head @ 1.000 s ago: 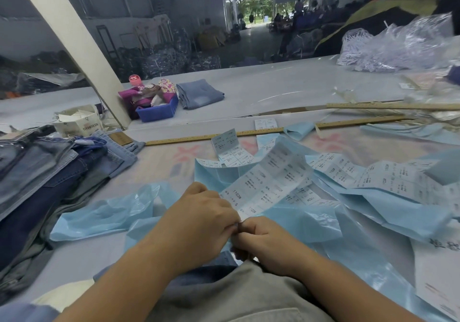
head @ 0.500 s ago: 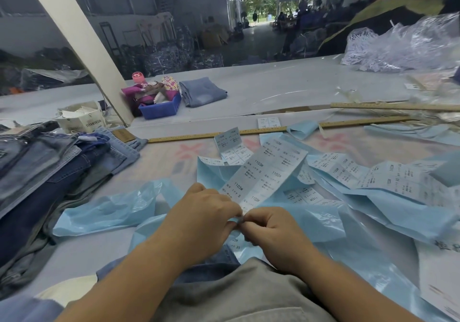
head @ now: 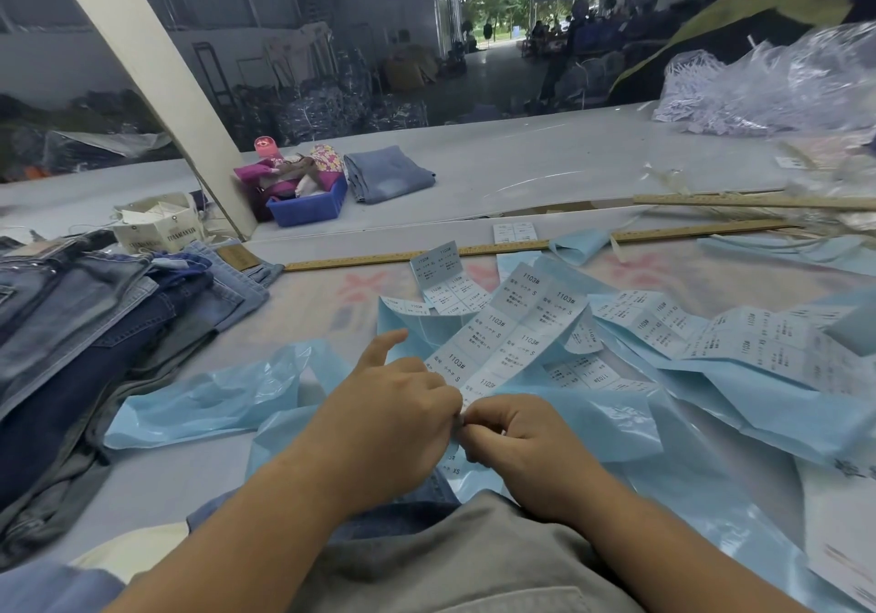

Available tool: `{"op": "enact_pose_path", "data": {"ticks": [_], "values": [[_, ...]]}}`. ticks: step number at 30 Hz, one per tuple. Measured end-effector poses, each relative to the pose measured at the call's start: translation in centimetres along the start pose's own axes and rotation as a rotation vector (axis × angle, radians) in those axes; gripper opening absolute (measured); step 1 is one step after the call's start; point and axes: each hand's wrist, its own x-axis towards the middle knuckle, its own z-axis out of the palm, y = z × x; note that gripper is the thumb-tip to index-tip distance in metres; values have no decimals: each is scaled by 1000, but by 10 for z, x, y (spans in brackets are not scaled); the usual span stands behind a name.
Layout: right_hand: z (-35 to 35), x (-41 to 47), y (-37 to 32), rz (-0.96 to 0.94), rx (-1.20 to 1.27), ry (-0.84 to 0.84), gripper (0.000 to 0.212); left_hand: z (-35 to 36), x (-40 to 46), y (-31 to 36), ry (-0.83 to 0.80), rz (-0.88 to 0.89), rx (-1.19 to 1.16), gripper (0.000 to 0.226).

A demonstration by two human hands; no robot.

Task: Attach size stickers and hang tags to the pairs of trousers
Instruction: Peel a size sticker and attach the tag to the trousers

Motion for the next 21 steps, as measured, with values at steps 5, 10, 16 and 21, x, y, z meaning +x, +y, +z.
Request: {"op": "enact_pose_path", "data": {"ticks": [5,10,16,21], "values": [[1,-1,2,-61,-43,32,22,-1,0,-3,-18,-2,-38,9],[0,-1,2,-76,27,54,26,-1,1,0,17,25,85,12],[1,0,0,-13,146,53,25,6,3,3,94,24,145,14],[1,1,1,39,124,53,22,7,5,-1,182,-80,119,24]]}}
